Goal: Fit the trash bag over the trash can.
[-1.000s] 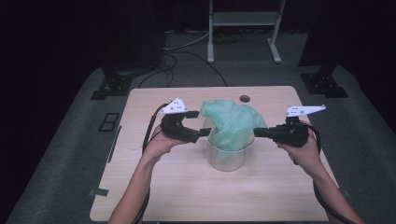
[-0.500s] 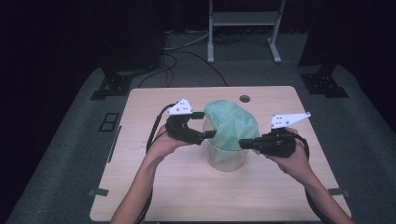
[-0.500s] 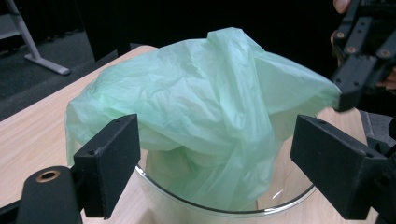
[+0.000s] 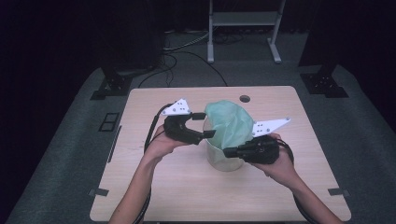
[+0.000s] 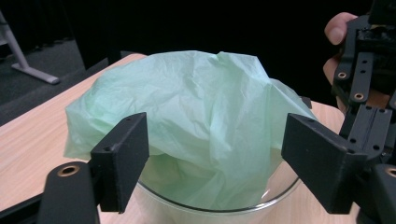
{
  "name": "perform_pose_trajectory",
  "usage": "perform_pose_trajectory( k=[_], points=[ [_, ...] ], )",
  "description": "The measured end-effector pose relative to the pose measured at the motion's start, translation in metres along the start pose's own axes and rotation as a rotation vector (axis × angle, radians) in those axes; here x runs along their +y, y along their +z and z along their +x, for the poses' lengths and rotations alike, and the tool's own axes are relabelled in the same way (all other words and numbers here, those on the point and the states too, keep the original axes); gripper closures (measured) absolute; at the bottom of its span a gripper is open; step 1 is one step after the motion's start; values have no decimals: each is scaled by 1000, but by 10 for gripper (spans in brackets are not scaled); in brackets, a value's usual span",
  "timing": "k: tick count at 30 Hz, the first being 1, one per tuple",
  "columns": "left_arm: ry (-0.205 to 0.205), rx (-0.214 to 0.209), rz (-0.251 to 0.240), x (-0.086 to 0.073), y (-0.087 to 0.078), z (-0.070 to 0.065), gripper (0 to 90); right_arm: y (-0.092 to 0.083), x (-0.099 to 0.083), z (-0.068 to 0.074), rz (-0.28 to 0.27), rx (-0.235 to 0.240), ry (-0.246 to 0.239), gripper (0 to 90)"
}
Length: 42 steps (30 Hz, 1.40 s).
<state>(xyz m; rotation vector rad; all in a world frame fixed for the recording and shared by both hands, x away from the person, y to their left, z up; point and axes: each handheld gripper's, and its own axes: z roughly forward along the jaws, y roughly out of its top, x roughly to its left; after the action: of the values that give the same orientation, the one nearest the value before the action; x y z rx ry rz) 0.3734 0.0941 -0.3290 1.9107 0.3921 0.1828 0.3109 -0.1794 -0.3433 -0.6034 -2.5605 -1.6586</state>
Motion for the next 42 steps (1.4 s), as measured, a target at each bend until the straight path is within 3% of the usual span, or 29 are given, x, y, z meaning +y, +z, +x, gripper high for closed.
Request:
perform_pose_trajectory(
  k=[6,13,27,36,42],
  points=[
    [-5,-12,1,-2,2,0,245,9,-2,4,25,18,-9,900],
    [-5,-9,3,-1,1,0,247,7,-6,4,40,-13,-15,887],
    [8,-12,7,13,6,-6,246,-43,-14,5,-25,-126,-48,546],
    [46,-26,21,40,23,-13,245,-80,-40,-7,-73,-191,11,415],
    [65,-61,79,53,46,-15,286,-89,-60,-17,-84,-222,46,395]
  ],
)
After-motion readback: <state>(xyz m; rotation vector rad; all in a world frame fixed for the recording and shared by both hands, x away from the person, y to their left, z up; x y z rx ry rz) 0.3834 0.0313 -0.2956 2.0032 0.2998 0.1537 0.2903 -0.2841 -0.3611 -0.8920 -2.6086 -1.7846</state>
